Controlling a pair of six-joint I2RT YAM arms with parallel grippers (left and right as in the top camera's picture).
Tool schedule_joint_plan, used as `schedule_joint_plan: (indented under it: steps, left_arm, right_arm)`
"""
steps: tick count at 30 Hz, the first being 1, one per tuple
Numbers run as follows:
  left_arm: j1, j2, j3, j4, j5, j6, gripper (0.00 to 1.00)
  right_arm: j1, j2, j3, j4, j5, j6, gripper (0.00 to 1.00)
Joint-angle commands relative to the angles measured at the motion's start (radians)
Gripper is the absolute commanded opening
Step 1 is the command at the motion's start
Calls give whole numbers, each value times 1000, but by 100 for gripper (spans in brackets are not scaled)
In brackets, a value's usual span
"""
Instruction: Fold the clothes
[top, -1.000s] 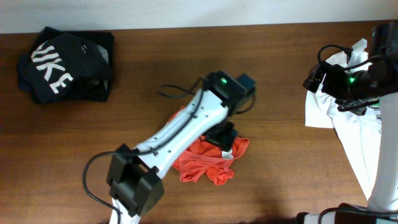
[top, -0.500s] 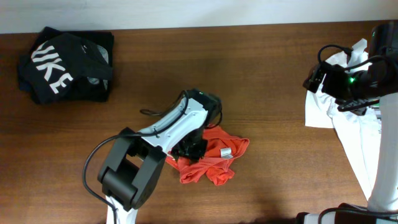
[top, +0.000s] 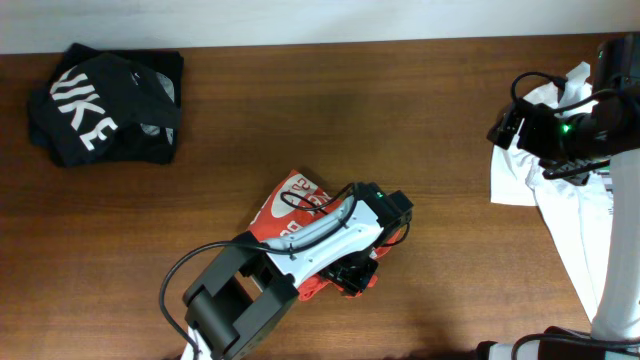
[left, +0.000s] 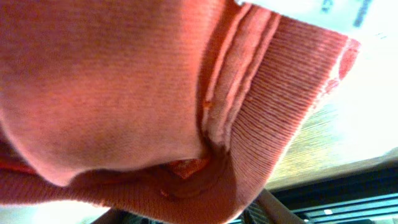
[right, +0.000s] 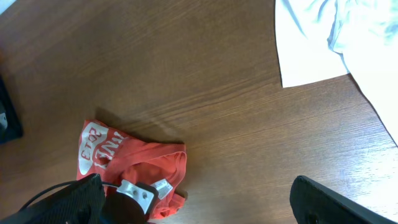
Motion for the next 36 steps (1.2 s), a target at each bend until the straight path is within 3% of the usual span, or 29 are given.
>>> schedule_joint_plan:
  steps: [1, 2, 3, 4, 10, 20, 21, 23, 25, 28, 30, 31, 33, 35, 36]
  left_arm:
    - [-2, -7, -3, 2, -11, 5, 32]
    - [-2, -7, -3, 3, -37, 4, 25]
    - [-2, -7, -3, 6, -63, 4, 9]
    - [-2, -7, -3, 9, -68, 5, 1]
    - [-3, -31, -1, -93, 55, 5, 0]
    - [-176, -55, -3, 55, 233, 4, 1]
    - [-192, -55, -3, 63, 243, 4, 2]
    - [-203, -55, -3, 56, 243, 4, 38]
    - [-202, -55, 29, 4, 243, 4, 40]
    - [-202, -55, 211, -129, 200, 5, 38]
    - [-166, -55, 381, -230, 5, 4, 41]
    - [-124, -55, 407, -252, -38, 4, 53]
    - [-1, -55, 393, -275, -103, 4, 62]
    - [140, -55, 360, -256, -118, 5, 57]
    - [192, -55, 330, -224, -117, 5, 49]
  right_arm:
    - [-4, -4, 12, 0, -2, -10, 99]
    - [-4, -4, 13, 0, -2, -10, 99]
    - [-4, -4, 12, 0, -2, -10, 99]
    - [-4, -4, 12, 0, -2, -10, 99]
    - [-4, -4, 13, 0, -2, -10, 99]
    - [-4, -4, 12, 0, -2, -10, 99]
    - [-4, -4, 12, 0, -2, -10, 99]
    - [-4, -4, 12, 0, -2, -10, 99]
    - [-4, -4, 13, 0, -2, -10, 99]
    - [-4, -4, 12, 0, -2, -10, 99]
    - [-4, -4, 12, 0, -2, -10, 99]
    - [-4, -4, 13, 0, -2, -10, 99]
    - [-4, -4, 12, 0, -2, -10, 99]
    - [-4, -4, 12, 0, -2, -10, 99]
    - [-4, -4, 12, 0, -2, -10, 99]
